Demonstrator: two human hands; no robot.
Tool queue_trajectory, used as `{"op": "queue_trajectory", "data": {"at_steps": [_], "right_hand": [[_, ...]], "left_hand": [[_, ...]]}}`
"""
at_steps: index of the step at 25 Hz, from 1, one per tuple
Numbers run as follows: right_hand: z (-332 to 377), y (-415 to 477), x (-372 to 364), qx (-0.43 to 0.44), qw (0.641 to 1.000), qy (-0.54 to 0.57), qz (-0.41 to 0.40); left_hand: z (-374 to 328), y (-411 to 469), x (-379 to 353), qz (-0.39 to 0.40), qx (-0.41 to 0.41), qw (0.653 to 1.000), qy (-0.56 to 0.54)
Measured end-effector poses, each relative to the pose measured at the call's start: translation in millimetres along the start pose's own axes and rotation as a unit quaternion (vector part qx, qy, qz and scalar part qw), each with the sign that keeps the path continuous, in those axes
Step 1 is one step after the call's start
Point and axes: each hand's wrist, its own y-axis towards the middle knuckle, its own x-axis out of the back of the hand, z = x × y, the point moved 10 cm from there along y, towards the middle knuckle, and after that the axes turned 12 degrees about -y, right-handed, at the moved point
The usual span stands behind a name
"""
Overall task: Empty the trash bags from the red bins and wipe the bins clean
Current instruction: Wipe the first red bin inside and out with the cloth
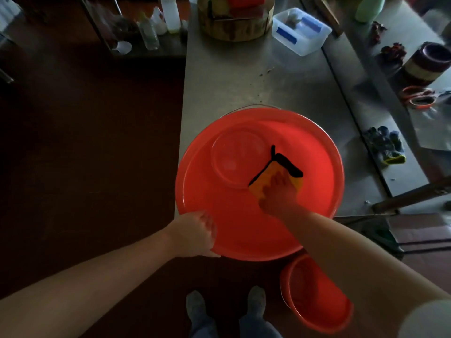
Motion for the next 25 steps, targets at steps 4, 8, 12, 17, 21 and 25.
{"op": "queue_trajectory", "data": {"at_steps": [4,8,12,17,21,25], "right_hand": [[74.6,-26.9,-4.7,-0.021,0.983,0.165,0.078],[119.0,-31.6,8.2,0.010,0.959,0.263,0.104],[59.0,-30.3,1.5,0.023,0.993,0.116,0.025],[-15.8,-16.9,-7.1,0.011,1.000,-0.014,0.005],[55.3,-32.0,-14.4,-0.010,0.990,0.120,0.074],[112.2,-32.2,5.6,0.015,0.960,0.257,0.113]], "left_hand": [[-9.0,1.9,5.5,-0.016,-0.040,0.999,0.013],[-12.0,-2.5,4.4,-0.022,-0.032,0.999,0.018],[-13.7,-1.9,4.0,-0.027,-0.003,1.000,0.001],[-18.2,1.7,-1.1,-0.003,0.010,1.000,0.022],[-21.3,12.7,-1.0,0.007,-0.023,1.000,0.014],[-18.6,8.1,1.1,-0.009,-0.029,0.999,0.011]]}}
